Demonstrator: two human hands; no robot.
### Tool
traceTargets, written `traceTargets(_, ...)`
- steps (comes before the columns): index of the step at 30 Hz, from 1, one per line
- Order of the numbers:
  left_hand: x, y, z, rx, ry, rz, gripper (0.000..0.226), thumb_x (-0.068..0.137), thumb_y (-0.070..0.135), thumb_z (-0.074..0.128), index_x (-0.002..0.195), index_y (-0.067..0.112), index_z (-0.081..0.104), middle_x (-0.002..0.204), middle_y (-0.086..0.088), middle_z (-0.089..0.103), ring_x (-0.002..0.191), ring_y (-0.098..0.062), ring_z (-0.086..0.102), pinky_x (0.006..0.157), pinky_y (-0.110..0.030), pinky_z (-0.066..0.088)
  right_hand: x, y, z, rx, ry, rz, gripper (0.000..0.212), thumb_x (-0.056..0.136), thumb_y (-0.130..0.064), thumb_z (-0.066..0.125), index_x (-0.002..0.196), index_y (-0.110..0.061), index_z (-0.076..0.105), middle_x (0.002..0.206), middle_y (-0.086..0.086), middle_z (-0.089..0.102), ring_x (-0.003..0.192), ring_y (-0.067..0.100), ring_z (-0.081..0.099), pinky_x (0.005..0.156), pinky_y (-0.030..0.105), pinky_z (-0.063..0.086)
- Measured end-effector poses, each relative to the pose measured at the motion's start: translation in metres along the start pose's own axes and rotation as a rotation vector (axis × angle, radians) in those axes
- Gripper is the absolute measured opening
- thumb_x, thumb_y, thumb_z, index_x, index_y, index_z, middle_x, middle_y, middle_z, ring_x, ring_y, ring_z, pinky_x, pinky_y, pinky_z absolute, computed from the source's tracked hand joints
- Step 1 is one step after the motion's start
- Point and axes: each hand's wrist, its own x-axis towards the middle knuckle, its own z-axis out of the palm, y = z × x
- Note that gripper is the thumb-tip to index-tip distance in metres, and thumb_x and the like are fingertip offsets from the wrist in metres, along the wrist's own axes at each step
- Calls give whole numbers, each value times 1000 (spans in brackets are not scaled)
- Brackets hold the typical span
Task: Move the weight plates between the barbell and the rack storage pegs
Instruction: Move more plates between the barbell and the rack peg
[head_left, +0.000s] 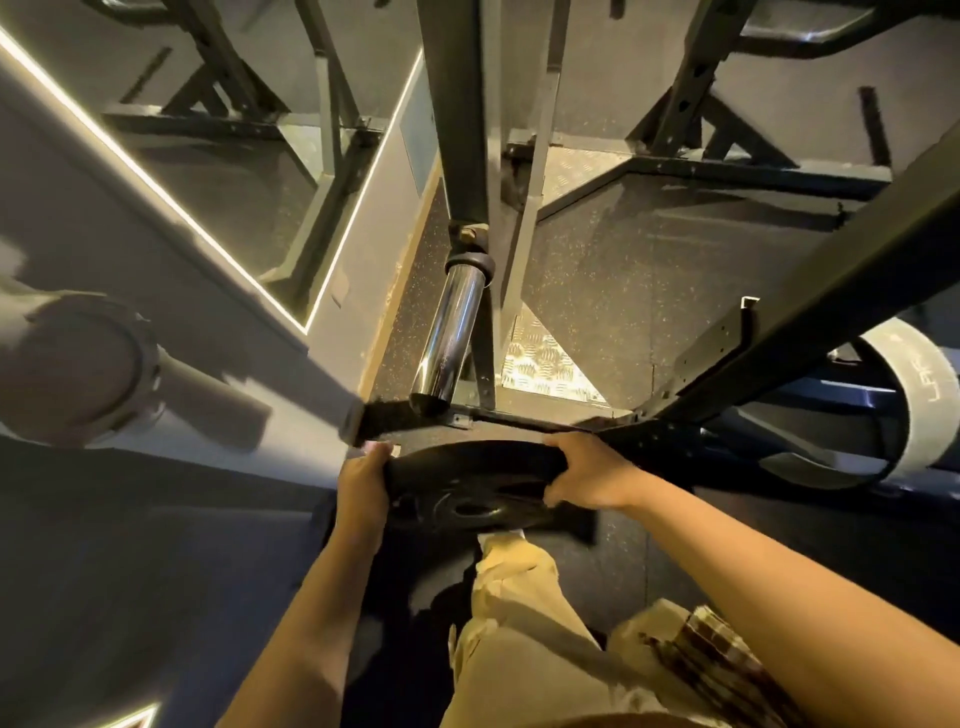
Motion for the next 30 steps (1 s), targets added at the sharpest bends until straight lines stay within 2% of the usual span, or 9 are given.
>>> traceTargets(3, -24, -23, 34, 73, -50, 14, 41, 80, 42, 49, 89, 5, 63, 93, -25, 62, 92, -45, 58, 76, -50, 49, -32, 46, 4, 97, 33, 74, 50, 69, -10, 75, 116, -14, 60, 110, 3, 62, 103, 22, 58, 80, 30, 48)
traceTargets(6, -67, -28, 73, 148, -92, 2, 24, 96, 23, 45, 82, 11, 60, 87, -14, 60, 81, -29, 56, 69, -34, 44, -67, 97, 4, 145, 37, 76, 32, 71, -6, 74, 99, -17, 62, 99, 0, 62, 95, 21, 60, 78, 36, 49)
traceTargets(10, -111, -57, 136, 373, -155, -51, 30, 94, 27, 51, 76, 6, 63, 95, -22, 65, 89, -35, 60, 83, -44, 49, -131, 177, 3, 248, 87, 109, 28, 73, -7, 73, 85, -27, 59, 90, -3, 60, 87, 13, 60, 78, 35, 53)
traceTargets(13, -163, -68, 199, 560, -254, 45, 31, 95, 27, 48, 92, 3, 67, 100, -20, 65, 93, -35, 60, 86, -44, 47, -197, 242, -1, 417, 148, 205, 32, 75, -7, 73, 99, -25, 61, 93, -7, 58, 89, 7, 57, 71, 22, 47)
traceTargets(16, -234, -87, 276, 767, -427, 220, 31, 100, 23, 37, 108, 8, 62, 113, -19, 60, 104, -34, 55, 96, -43, 44, -279, 322, -3, 560, 282, 290, 47, 69, -12, 77, 106, -35, 59, 107, -5, 61, 103, 13, 58, 90, 35, 49)
traceTargets(20, -322, -112, 366, 981, -653, 353, 42, 99, 30, 36, 127, 4, 53, 122, -17, 59, 113, -30, 55, 98, -33, 40, -387, 398, -15, 632, 456, 375, 32, 72, -1, 74, 84, -28, 62, 90, -2, 65, 91, 13, 62, 79, 32, 50)
traceTargets(23, -391, -121, 425, 1140, -798, 482, 34, 101, 26, 38, 129, 13, 50, 123, -13, 55, 107, -24, 53, 81, -27, 39, -463, 441, -26, 662, 612, 444, 28, 71, 4, 72, 75, -20, 59, 82, 1, 62, 88, 21, 62, 81, 42, 50)
traceTargets(27, -453, -143, 492, 1083, -873, 519, 25, 99, 21, 41, 116, 13, 57, 115, -17, 61, 104, -28, 60, 93, -39, 48, -533, 488, -30, 767, 735, 547, 26, 71, 3, 72, 80, -19, 63, 89, 5, 64, 92, 21, 60, 85, 40, 48)
traceTargets(30, -484, -163, 546, 1151, -967, 606, 19, 98, 16, 39, 99, 16, 58, 97, -11, 62, 91, -24, 62, 88, -44, 51, -564, 529, -30, 867, 796, 583, 26, 69, 3, 72, 83, -18, 65, 91, 5, 65, 94, 22, 61, 85, 38, 48)
